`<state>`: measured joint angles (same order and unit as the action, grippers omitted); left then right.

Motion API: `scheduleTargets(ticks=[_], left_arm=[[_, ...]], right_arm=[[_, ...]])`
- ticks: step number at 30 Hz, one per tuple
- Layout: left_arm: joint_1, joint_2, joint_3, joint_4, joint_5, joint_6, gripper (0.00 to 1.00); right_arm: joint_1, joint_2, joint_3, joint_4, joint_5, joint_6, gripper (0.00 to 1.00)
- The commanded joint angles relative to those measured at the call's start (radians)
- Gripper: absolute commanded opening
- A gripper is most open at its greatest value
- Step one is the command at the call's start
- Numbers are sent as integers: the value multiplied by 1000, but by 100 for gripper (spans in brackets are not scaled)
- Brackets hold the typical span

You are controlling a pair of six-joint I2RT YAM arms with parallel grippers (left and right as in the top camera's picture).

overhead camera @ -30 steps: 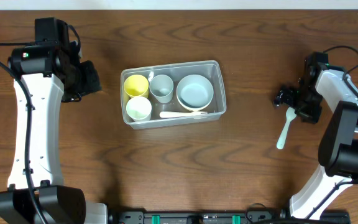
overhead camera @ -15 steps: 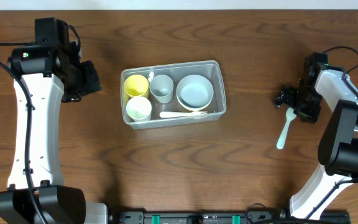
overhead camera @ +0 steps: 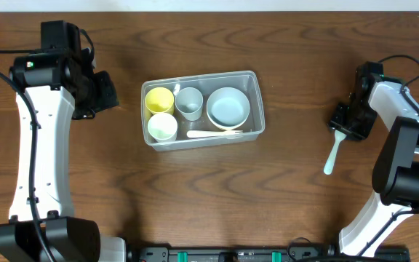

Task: Pack container
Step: 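Move the right gripper back and grasp the light blue spoon, then carry the light blue spoon into the container and release it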

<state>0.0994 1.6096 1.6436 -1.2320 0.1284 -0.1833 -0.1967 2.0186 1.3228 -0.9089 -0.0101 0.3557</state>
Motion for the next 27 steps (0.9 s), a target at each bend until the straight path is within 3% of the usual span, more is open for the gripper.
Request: scheduleTargets(ticks=[1, 9, 12, 14, 22, 27], left_arm=[[0, 5, -4, -6, 3, 5, 47], [0, 5, -4, -6, 3, 5, 47], [0, 5, -4, -6, 3, 5, 47], [0, 5, -4, -6, 3, 5, 47], [0, 5, -4, -6, 3, 5, 47], [0, 5, -4, -5, 2, 5, 47]], right_arm=[[-2, 37, -3, 1, -5, 3, 45], [-2, 37, -3, 1, -5, 3, 31], [-2, 37, -3, 4, -5, 3, 20], [-2, 36, -2, 5, -5, 2, 2], [37, -117, 48, 22, -75, -120, 1], [137, -323, 132, 71, -205, -357, 1]])
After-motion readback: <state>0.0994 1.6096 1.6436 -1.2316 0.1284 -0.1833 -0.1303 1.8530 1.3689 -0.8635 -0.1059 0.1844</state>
